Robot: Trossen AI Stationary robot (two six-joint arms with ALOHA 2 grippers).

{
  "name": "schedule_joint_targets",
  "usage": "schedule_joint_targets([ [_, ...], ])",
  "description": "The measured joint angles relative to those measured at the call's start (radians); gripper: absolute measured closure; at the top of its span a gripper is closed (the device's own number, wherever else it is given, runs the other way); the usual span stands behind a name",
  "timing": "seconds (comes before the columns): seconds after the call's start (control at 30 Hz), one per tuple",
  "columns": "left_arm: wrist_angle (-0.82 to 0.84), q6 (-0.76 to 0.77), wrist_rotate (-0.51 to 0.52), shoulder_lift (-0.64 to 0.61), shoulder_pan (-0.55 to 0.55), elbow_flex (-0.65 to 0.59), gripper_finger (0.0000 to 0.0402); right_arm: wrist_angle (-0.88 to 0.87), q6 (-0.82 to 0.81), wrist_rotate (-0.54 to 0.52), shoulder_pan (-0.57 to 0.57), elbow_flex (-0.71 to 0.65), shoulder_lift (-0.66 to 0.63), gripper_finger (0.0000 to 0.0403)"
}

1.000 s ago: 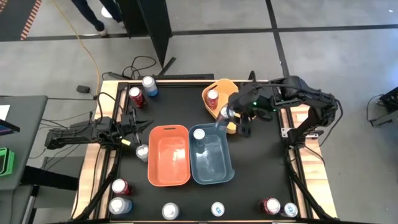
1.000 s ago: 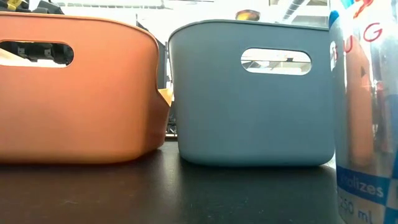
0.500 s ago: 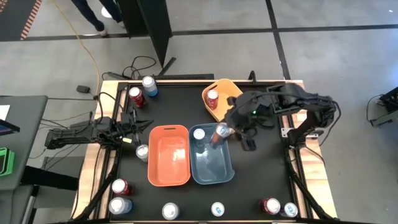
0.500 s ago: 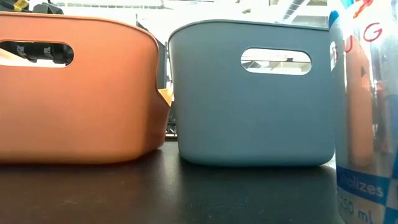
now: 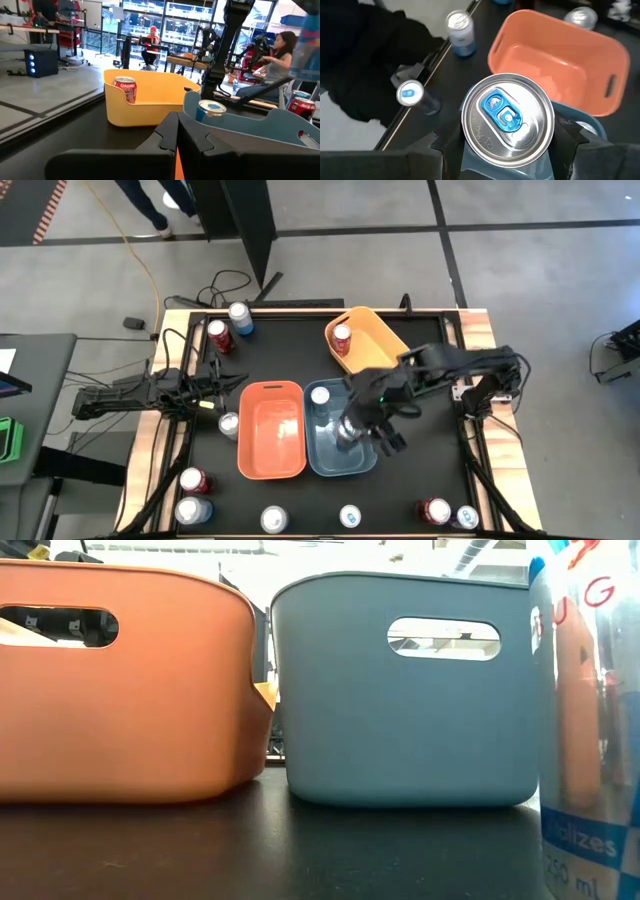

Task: Sort soda cans
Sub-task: Put the top right blue soda can into the blue bin

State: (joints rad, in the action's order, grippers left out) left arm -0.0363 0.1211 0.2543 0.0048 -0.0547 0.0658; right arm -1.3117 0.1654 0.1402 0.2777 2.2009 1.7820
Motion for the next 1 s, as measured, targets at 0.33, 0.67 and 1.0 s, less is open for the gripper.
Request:
schedule_joint_targets([
  [0.33, 0.005, 0.010, -0.002, 0.000, 0.000, 0.000, 0.0401, 0.024, -0.085, -0.061, 0.024, -0.006, 0.073, 0.0187],
  [0.67, 0.031, 0.044, -0.009, 0.000, 0.000, 0.000, 0.0401, 0.195, -0.167, -0.134, 0.005, -0.196, 0.105, 0.0188],
  [1.0, 0.019, 0.016, -0.009, 0.000, 0.000, 0.000, 0.0401, 0.361, -0.225, -0.170, -0.037, -0.391, 0.102, 0.0190],
])
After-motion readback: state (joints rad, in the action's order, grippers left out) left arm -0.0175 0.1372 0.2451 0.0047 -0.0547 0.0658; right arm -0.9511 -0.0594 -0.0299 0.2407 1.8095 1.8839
